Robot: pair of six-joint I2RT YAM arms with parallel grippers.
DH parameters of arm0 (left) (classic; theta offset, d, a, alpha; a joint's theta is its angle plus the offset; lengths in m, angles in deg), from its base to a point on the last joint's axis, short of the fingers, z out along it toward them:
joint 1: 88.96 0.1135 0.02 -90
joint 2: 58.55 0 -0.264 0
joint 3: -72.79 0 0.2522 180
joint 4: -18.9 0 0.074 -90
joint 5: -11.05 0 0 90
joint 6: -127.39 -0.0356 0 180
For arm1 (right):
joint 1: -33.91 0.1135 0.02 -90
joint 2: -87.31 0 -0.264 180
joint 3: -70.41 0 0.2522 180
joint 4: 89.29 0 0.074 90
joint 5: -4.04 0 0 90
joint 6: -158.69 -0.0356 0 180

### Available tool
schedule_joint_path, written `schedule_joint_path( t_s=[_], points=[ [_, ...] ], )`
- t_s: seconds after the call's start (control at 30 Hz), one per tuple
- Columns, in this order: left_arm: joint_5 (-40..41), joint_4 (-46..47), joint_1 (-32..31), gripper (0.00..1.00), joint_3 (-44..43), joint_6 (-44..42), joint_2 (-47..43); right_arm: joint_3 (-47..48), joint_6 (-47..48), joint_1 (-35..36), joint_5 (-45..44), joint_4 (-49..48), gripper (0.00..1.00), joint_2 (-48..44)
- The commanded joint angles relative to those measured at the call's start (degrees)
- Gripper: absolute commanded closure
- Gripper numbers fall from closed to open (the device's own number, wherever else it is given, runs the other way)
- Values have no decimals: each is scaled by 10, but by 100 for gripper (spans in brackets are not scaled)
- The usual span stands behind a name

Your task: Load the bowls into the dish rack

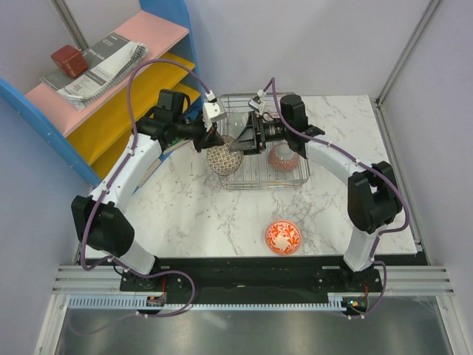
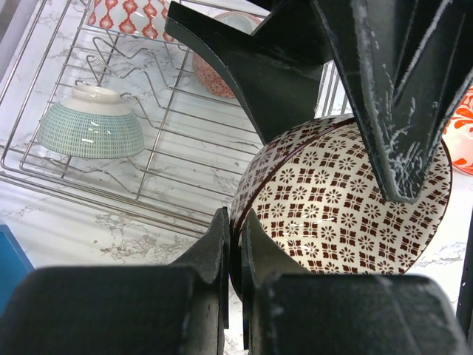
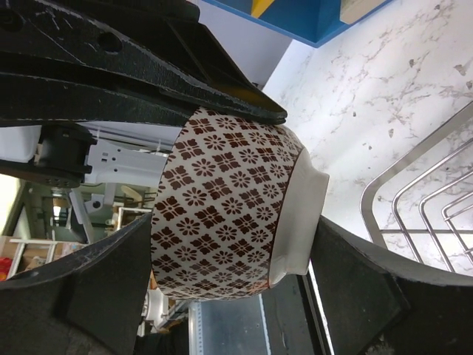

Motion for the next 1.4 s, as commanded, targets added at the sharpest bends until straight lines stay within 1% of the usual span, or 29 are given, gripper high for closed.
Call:
schedule_joint_path(
  t_s=[0.0,0.07,0.17,0.23,0.27,0.3,0.33,0.57,0.67,0.73,0.97,1.07,1.1,1.13,1.17,1.23,1.27,1.3,1.33,1.37],
  points=[
    [-24,48,1,98,15,22,-36,-34,-120,-2,53,-213,13,-14],
    [-24,50,2,98,15,23,-36,-43,-140,-3,54,-229,15,-14],
    [-22,50,1,98,13,20,-33,-42,-125,-2,52,-221,15,-15],
    [-20,49,2,98,9,20,-30,-34,-102,-2,48,-179,15,-15],
    [-20,49,2,98,6,18,-28,-30,-60,-2,43,-153,15,-15],
    [-20,46,1,98,4,18,-24,-18,-41,-1,40,-105,15,-14],
    [-22,44,1,98,0,17,-22,-15,-26,-3,37,-92,15,-14],
    [-26,31,3,98,-13,10,-8,-17,-17,-1,37,-87,15,-17],
    [-29,29,3,98,-14,7,-8,-19,-12,-2,39,-86,18,-17],
    [-33,23,3,98,-16,4,-3,-18,-10,-1,39,-85,24,-17],
    [-42,-2,4,98,-29,-8,9,-9,15,-1,33,-59,34,-14],
    [-42,-4,3,98,-30,-7,9,-6,18,-1,33,-54,41,-13],
    [-42,-5,3,98,-31,-6,11,-5,18,0,33,-52,46,-13],
    [-41,-6,4,98,-33,-5,12,-5,19,1,33,-51,49,-13],
    [-38,-8,4,98,-33,-5,13,-5,20,1,31,-49,56,-12],
    [-37,-8,4,98,-33,-5,14,-4,21,1,27,-47,64,-11],
    [-37,-10,4,98,-33,-5,15,-4,24,1,26,-43,73,-10],
    [-37,-12,3,96,-33,-5,17,-3,25,2,19,-41,78,-9],
    [-38,-12,3,92,-33,-5,16,-2,27,2,18,-37,83,-9],
    [-40,-13,4,90,-33,-5,17,-1,30,2,16,-31,91,-7]
  ],
)
